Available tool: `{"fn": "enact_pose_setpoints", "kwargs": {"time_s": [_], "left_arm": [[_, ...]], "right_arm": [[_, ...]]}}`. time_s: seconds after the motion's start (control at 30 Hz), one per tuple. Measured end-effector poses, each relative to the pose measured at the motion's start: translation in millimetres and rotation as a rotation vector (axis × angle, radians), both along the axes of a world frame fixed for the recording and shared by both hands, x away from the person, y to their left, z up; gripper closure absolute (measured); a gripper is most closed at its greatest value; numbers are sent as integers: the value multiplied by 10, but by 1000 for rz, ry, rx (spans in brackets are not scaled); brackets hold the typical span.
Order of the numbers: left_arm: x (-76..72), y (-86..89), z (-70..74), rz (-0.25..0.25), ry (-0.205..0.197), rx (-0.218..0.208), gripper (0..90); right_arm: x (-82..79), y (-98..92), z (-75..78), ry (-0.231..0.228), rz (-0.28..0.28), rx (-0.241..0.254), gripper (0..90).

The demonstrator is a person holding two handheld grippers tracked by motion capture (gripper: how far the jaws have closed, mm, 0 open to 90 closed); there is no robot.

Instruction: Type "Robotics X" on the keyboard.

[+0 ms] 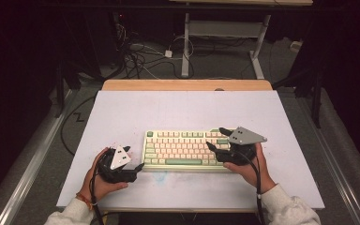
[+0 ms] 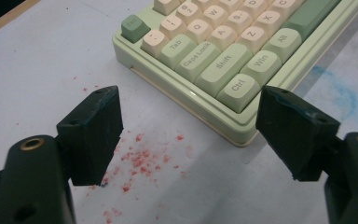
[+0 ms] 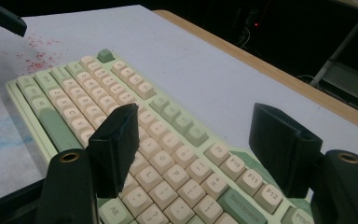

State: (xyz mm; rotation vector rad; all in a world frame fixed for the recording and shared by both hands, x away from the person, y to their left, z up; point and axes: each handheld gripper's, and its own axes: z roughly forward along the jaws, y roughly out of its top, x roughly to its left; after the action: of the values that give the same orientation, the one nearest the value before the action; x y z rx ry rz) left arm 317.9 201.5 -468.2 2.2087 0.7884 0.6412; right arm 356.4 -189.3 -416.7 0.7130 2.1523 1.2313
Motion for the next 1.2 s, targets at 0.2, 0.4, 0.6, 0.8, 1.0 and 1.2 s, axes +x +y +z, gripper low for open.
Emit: {"fn": "enact_pose_setpoints", "kwargs": {"time_s": [0.2, 0.4, 0.6, 0.8, 1.0, 1.2], "left_arm": [[-4, 14, 24, 3, 8, -27, 271], [-6, 17, 69, 6, 14, -48, 291], [-10, 6, 114, -8, 26, -70, 339], [44, -24, 208, -74, 62, -124, 593], [141, -216, 338, -165, 68, -106, 844], [248, -451, 401, -198, 87, -90, 876]], "right_arm": [[-98, -131, -25, -25, -20, -10, 316], [-211, -298, -96, -4, -52, 3, 279], [-343, -389, -180, -8, -75, -5, 265], [-467, -459, -219, -7, -94, -10, 265], [-507, -481, -247, 6, -89, -21, 265], [-495, -459, -272, 11, -76, -36, 265]]}}
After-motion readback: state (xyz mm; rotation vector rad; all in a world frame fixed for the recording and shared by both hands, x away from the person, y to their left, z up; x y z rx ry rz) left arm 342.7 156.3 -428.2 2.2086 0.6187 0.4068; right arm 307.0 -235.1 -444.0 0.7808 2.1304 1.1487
